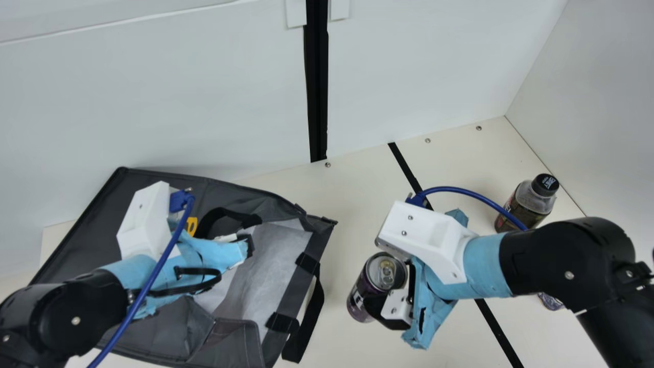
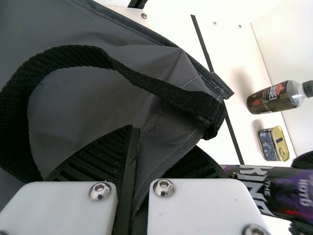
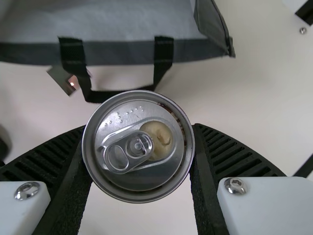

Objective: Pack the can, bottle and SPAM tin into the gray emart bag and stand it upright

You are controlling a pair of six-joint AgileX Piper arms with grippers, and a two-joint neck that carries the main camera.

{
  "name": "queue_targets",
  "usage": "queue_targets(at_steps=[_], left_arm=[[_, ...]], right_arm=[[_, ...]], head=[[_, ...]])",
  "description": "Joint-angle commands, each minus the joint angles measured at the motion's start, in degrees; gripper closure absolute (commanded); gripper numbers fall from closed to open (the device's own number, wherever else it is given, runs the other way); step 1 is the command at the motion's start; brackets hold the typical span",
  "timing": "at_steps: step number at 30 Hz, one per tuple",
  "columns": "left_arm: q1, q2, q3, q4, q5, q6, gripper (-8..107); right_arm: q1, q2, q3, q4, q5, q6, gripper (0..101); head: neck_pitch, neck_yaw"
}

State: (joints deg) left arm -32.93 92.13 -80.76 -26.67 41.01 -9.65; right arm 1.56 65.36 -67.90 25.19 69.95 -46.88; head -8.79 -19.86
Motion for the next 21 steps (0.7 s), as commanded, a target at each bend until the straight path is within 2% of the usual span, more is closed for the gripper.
queue_targets(at_steps=[1, 12, 21], left_arm=[[0.0, 0.0, 0.0, 0.0, 0.0, 0.0, 107], [0.0, 0.0, 0.0, 0.0, 0.0, 0.0, 107], [0.0, 0.0, 0.0, 0.0, 0.0, 0.0, 107]], right_arm=[[-0.1, -0.1, -0.5, 1.6, -0.1, 0.2, 101], [-2.4, -0.5, -2.5, 8.4, -0.1, -0.5, 101], [-4.1, -0.3, -2.6, 14.3, -0.1, -1.8, 101]], head=[[-1.2, -0.1], [-1.2, -0.1], [-1.2, -0.1]])
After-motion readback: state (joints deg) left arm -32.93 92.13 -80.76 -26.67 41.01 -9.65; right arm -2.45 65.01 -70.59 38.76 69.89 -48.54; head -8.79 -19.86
